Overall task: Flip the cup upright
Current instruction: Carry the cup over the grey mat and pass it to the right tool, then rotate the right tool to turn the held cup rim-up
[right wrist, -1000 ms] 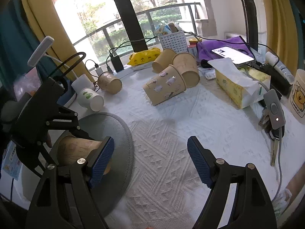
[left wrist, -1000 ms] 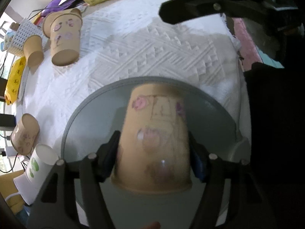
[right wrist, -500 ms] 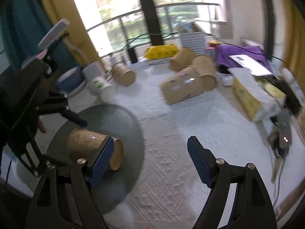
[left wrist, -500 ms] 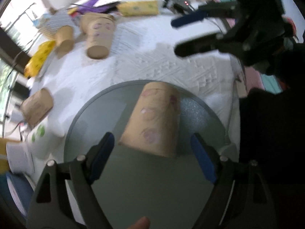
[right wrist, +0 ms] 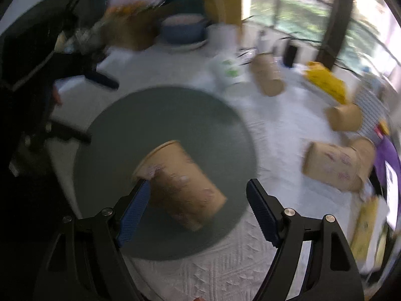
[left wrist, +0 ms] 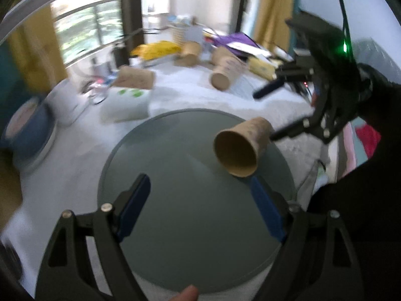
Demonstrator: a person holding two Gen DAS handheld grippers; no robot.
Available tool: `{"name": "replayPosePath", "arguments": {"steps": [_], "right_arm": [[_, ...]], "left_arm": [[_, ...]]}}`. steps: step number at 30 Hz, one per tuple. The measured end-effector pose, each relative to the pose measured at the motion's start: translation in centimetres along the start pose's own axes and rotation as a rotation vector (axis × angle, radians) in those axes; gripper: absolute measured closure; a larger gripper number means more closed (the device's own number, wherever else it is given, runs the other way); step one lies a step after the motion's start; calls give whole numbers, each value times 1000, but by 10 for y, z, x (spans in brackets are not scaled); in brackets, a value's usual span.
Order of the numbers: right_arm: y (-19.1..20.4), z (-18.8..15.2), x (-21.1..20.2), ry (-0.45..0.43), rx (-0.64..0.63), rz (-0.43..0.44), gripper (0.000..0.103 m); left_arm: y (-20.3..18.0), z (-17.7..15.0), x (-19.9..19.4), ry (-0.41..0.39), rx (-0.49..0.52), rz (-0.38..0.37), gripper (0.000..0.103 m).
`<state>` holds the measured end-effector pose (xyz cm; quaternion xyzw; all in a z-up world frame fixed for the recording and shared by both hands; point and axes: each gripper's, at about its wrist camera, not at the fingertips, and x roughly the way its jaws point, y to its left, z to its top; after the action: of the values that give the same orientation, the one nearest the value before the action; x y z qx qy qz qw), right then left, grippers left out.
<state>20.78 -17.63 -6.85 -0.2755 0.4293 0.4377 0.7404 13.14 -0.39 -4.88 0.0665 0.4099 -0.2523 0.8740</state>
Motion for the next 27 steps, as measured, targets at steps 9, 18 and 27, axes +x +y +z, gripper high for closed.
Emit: {"name": "replayPosePath", "arguments": {"steps": [9,18,27], "right_arm": [[37,29,46,239,-332,33,22],[44,40,92,428,-435,30,22],[41,45,95,418,-385,-3,29]], "left_arm": [[15,-33,-3,-65,-183,10,20],[24,-53,2,-87,-258,-7,19],[23,-60,-4,-118,-258,-22,19]]}}
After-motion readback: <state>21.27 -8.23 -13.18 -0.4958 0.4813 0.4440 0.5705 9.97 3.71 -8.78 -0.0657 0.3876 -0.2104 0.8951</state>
